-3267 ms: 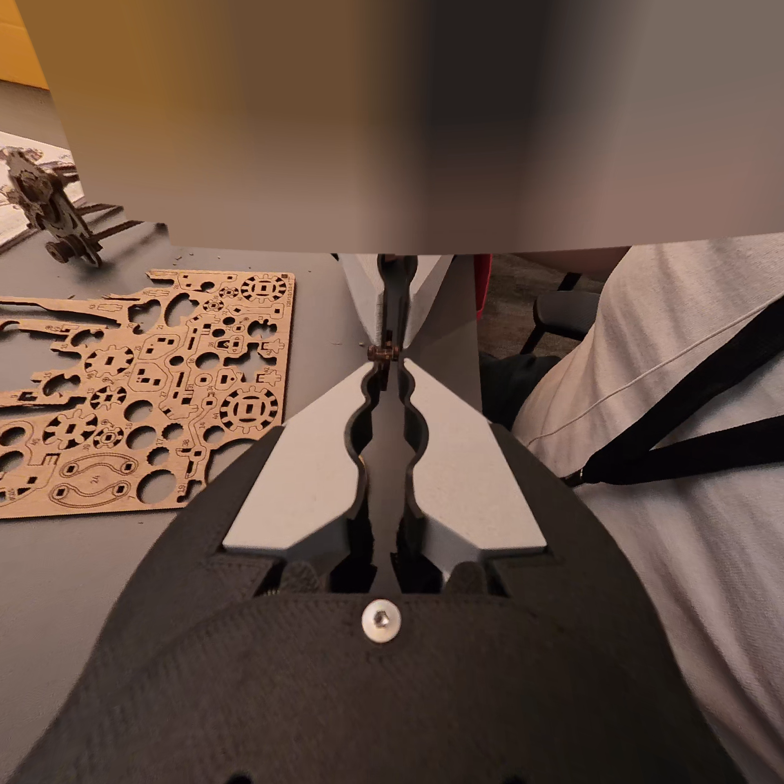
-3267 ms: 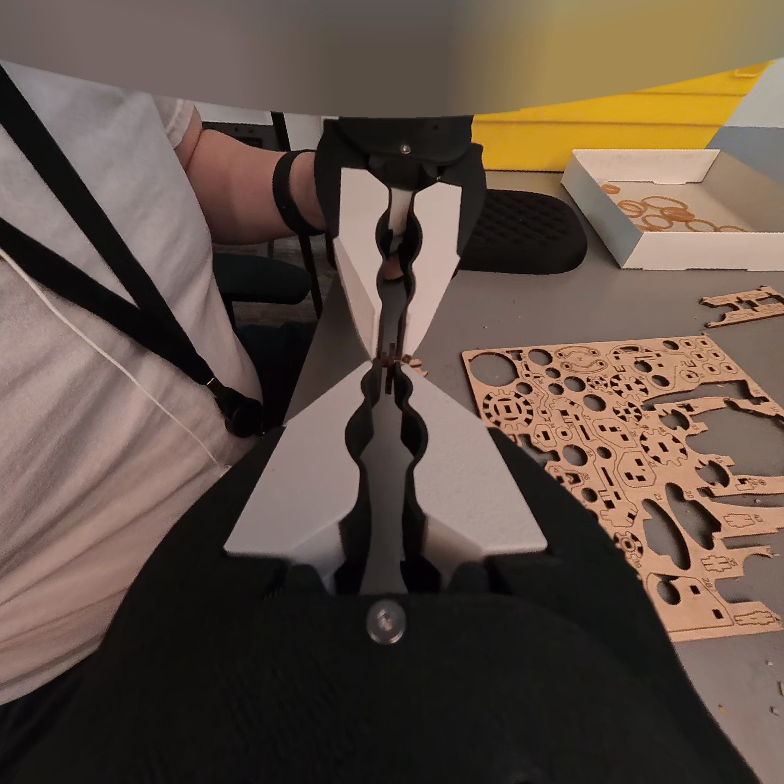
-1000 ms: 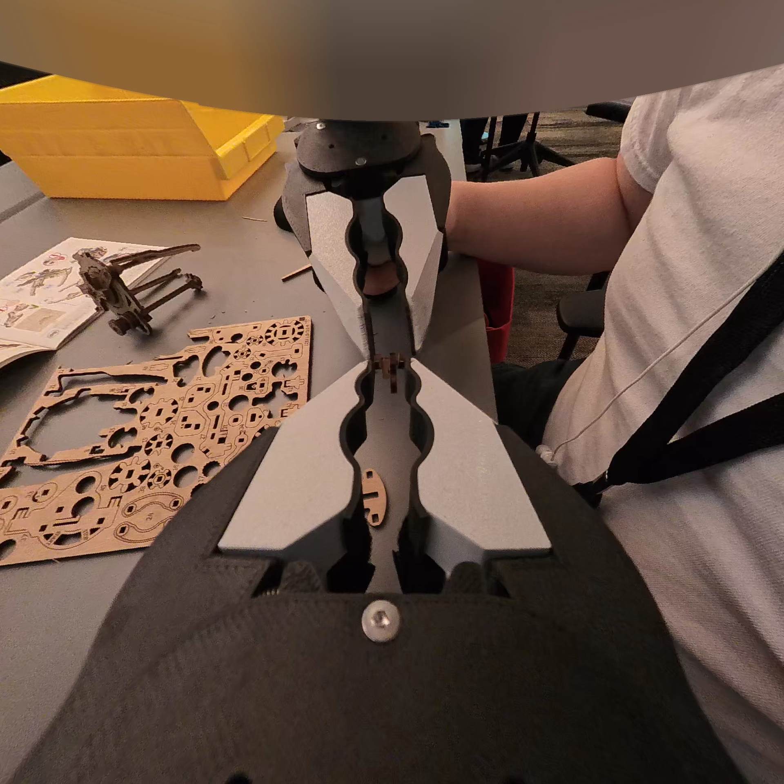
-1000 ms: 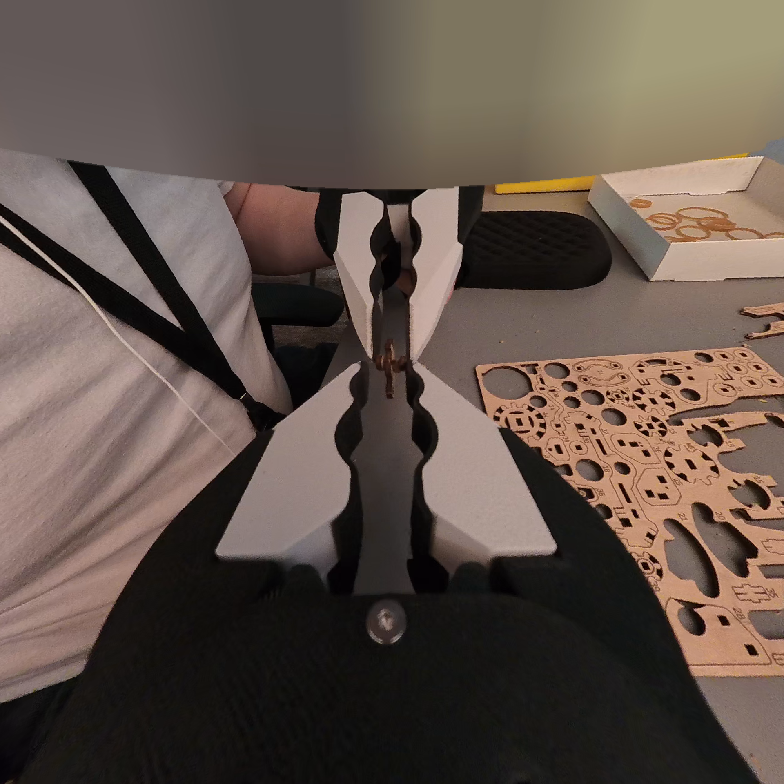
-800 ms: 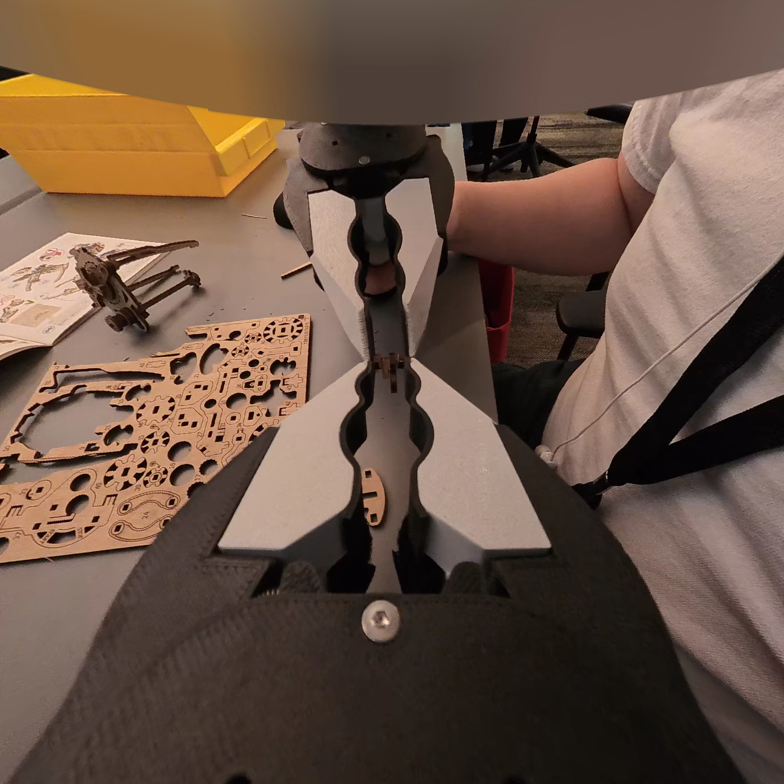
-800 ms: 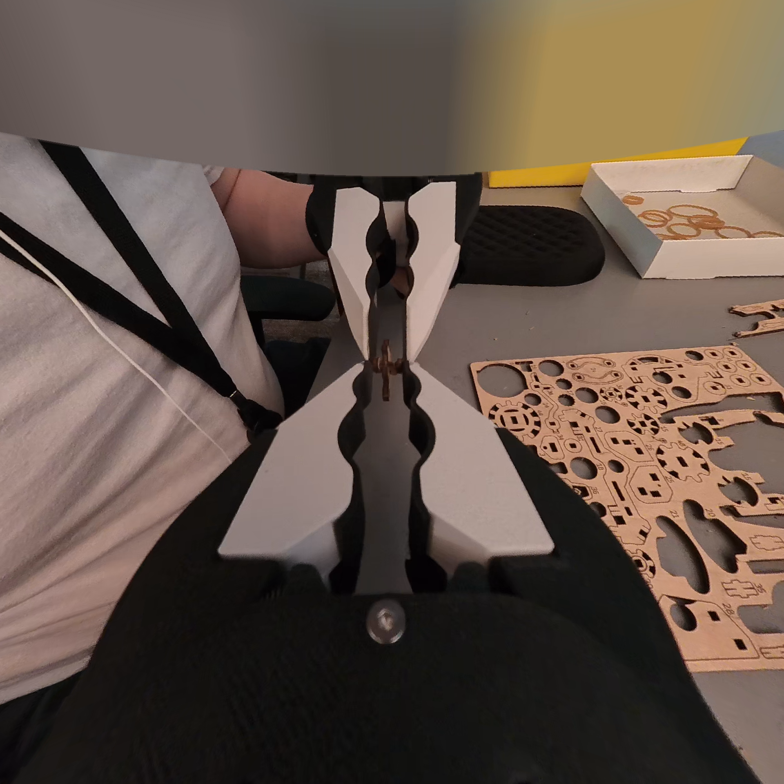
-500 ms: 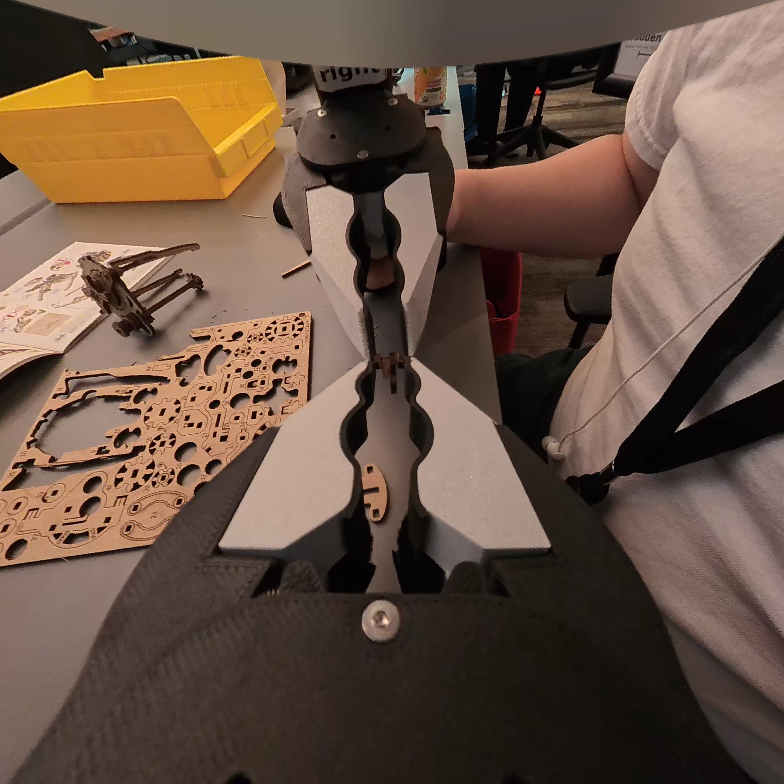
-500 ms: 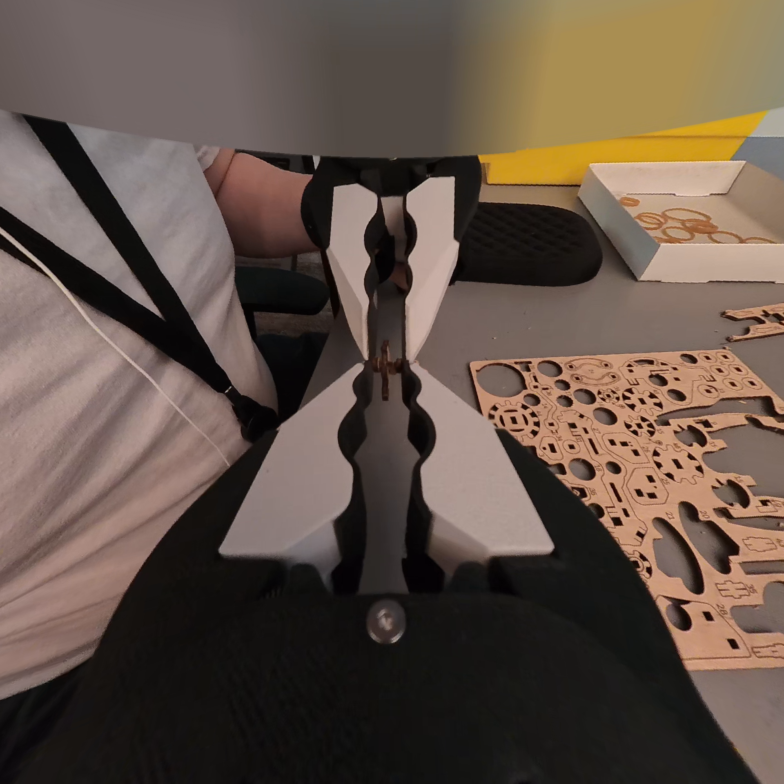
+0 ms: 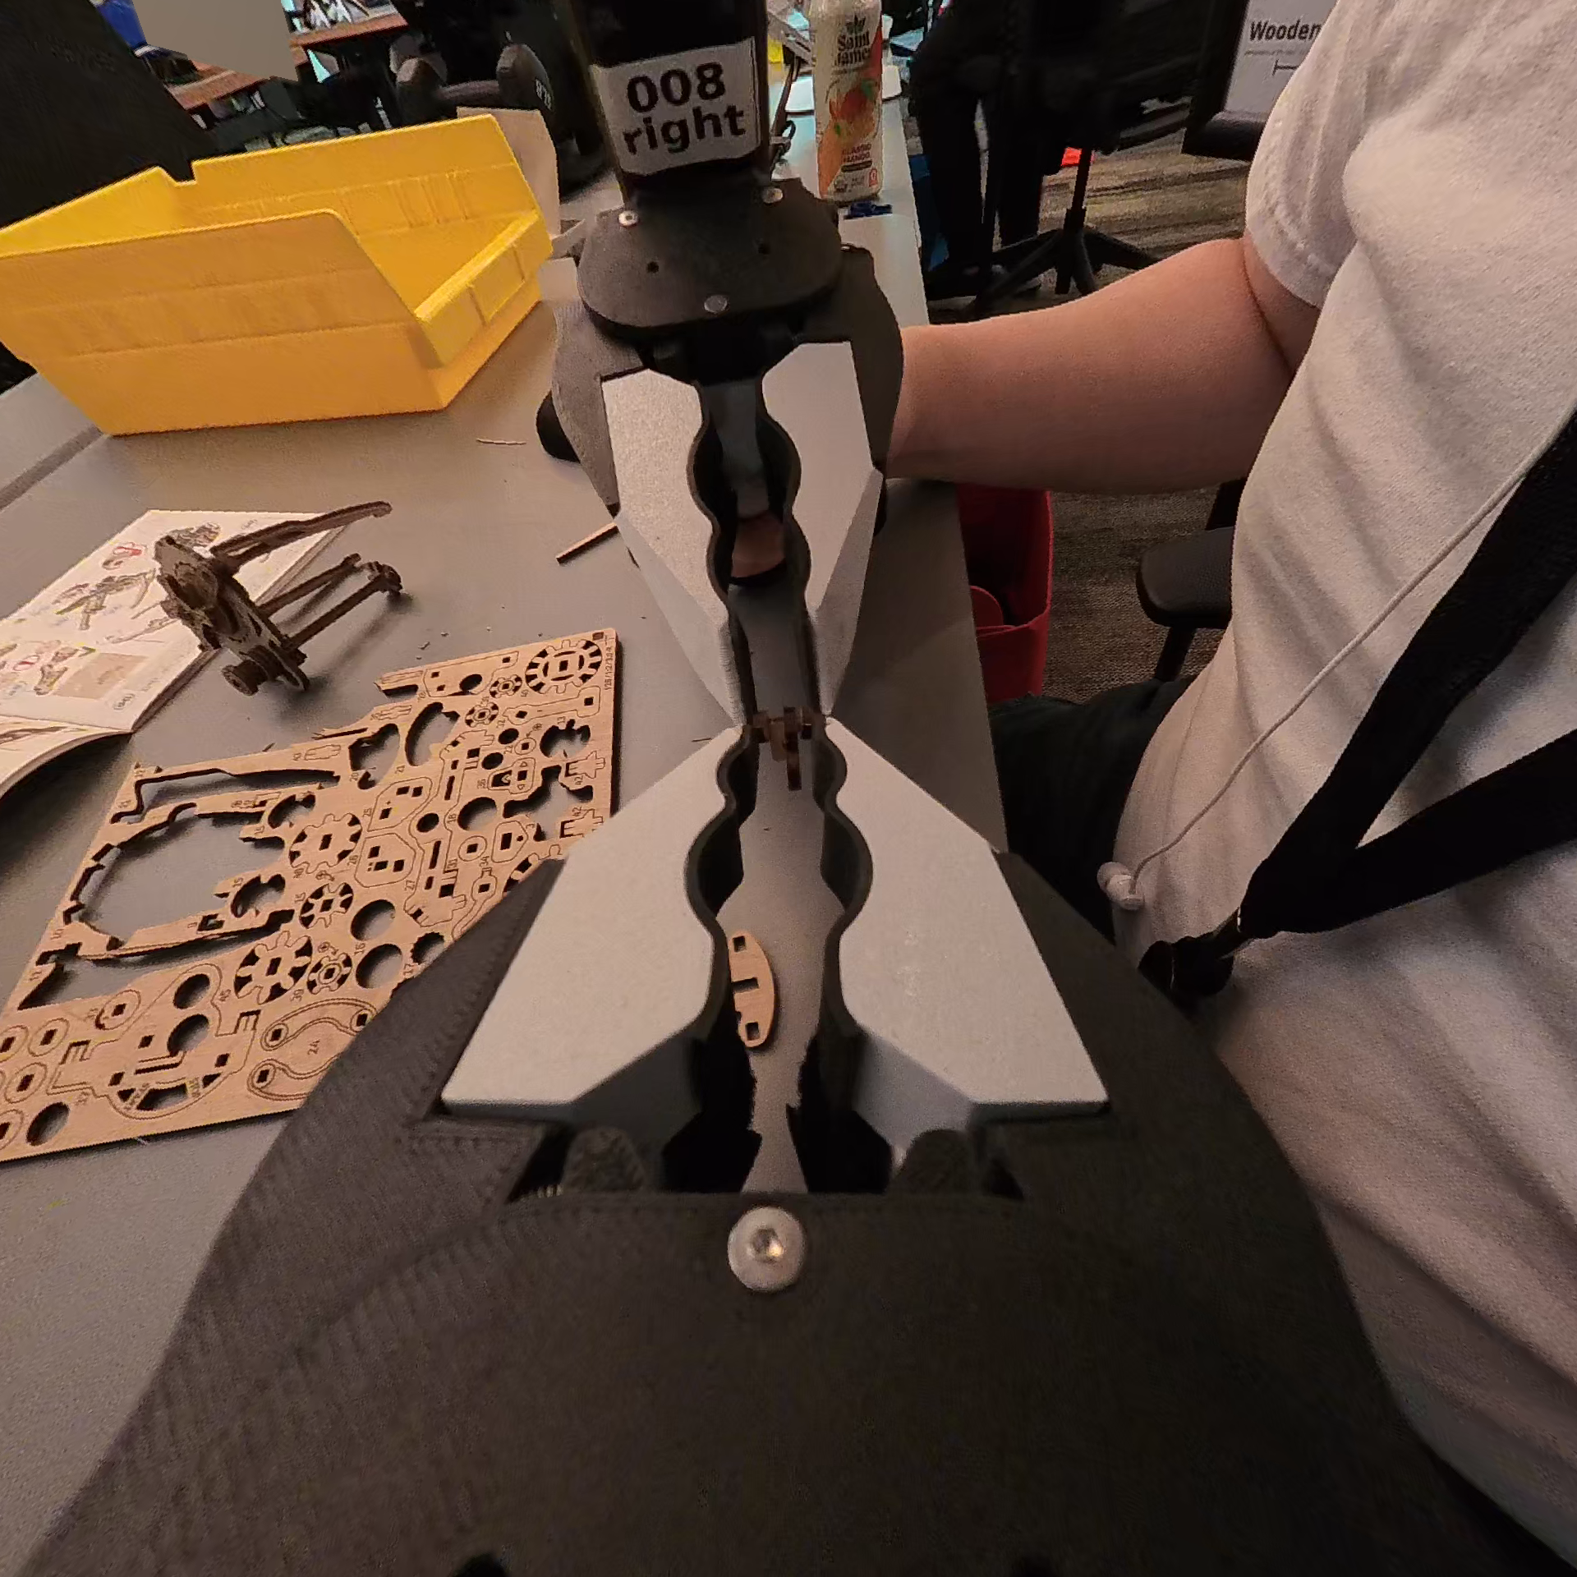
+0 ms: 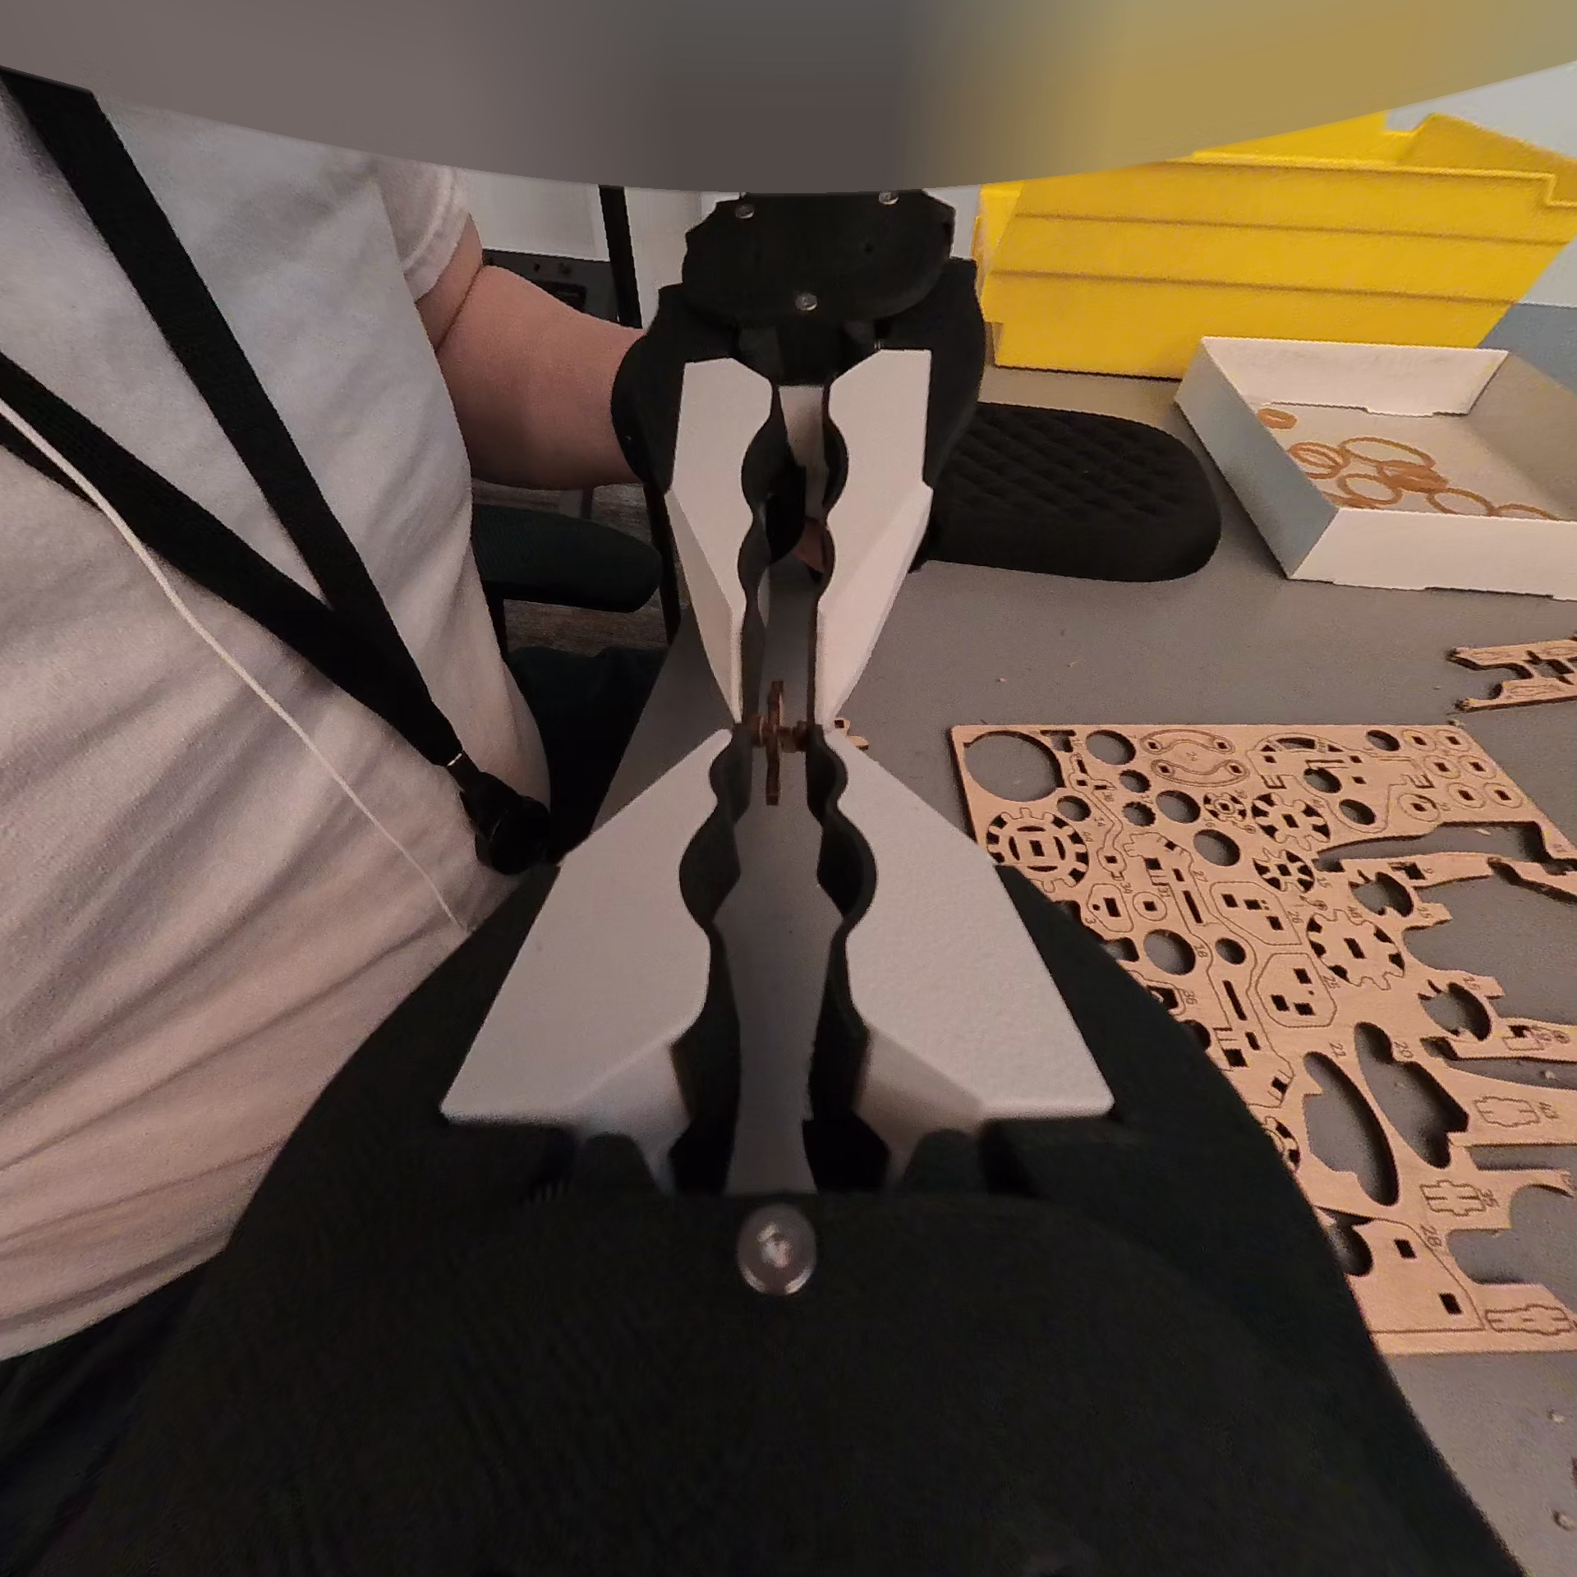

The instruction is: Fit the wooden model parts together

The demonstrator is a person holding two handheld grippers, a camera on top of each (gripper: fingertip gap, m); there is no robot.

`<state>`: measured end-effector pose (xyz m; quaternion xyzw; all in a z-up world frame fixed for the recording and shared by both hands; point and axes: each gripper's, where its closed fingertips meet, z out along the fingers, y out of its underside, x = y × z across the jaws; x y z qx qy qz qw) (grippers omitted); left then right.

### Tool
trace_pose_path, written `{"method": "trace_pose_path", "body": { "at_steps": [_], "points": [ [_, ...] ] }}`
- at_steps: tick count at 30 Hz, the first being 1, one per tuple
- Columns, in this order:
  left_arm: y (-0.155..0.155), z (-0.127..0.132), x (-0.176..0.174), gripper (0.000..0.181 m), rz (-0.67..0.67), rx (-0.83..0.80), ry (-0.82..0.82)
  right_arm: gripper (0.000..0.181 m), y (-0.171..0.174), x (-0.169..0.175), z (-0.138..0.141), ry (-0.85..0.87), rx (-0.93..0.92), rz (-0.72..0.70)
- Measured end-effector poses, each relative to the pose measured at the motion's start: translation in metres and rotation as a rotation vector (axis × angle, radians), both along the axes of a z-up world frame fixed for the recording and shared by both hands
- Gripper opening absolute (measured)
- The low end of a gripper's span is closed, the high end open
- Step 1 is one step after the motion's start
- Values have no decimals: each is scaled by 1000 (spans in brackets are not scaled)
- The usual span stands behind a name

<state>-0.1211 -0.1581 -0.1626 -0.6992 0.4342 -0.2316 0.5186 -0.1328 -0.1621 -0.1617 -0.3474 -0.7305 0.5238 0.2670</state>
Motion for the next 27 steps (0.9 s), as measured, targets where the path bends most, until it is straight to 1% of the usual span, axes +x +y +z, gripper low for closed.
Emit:
{"method": "trace_pose_path", "body": {
  "at_steps": [13, 17, 23, 26, 27],
  "points": [
    [0, -3, 1, 11, -5, 8, 30, 10, 0, 1, -4, 7, 54, 2],
    [4, 2, 0, 12, 19, 16, -2, 11, 4, 0, 2, 14, -6, -8],
    [5, 6, 1, 12, 6, -61, -72, 11, 5, 1, 5, 6, -51, -9],
    [5, 4, -2, 11, 7, -56, -52, 11, 7, 0, 7, 14, -67, -14],
    [5, 3, -3, 7, 11, -50, -37, 11, 7, 0, 8, 18, -70, -10]
  ]
}}
